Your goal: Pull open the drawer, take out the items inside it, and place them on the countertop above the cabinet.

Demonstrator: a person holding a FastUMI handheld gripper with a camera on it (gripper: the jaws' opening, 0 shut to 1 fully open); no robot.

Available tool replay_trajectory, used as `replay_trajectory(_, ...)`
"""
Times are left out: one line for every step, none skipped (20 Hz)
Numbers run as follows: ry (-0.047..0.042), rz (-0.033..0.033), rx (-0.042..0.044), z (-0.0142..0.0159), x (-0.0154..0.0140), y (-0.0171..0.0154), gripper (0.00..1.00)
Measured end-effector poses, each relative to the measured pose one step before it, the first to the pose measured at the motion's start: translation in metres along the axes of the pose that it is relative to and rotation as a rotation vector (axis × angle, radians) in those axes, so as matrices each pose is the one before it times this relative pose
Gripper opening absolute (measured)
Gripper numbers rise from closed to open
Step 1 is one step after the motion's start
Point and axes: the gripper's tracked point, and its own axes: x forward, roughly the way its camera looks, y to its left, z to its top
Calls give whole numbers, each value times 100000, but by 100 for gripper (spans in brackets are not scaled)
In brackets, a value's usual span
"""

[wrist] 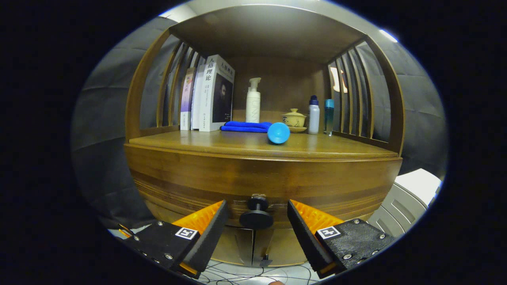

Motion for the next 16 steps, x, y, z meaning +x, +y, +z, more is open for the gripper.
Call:
replay_trajectory(377,-168,2360,446,-898,-270,94)
replay_trajectory(286,215,2243,461,-1092,-256,94)
replay_trajectory(-200,709,1901,529,-1160,-171,94)
replay_trajectory(-922,550,1198,669,-1260,-232,94)
replay_trajectory(-1647,1057,-762,789,-1129,-100,94)
replay_trajectory(-1986,314,-2648,989,-1089,-359,94)
replay_trajectory(-2519,-493,-2469,1115,-1184,-658,94)
replay_trajectory(-2838,506,-1156,1230,-1107,-296,94)
replay_trajectory(-3129,503,-150,1157,-1244,-34,94)
replay_trajectory(-3033,294,155,1266,-973,-259,94)
replay_trajectory(-2869,-3,291,877,-1113,-171,94)
replay_trajectory(-2517,-94,377,724,-1032,-239,94)
replay_trajectory(-2232,-525,773,361,-1024,-163,94)
replay_trajectory(-1620,-51,847,197,-836,-101,93)
replay_trajectory(-1142,224,297,-27,-700,32,93)
replay_trajectory(103,-10,-549,-319,-357,-101,93)
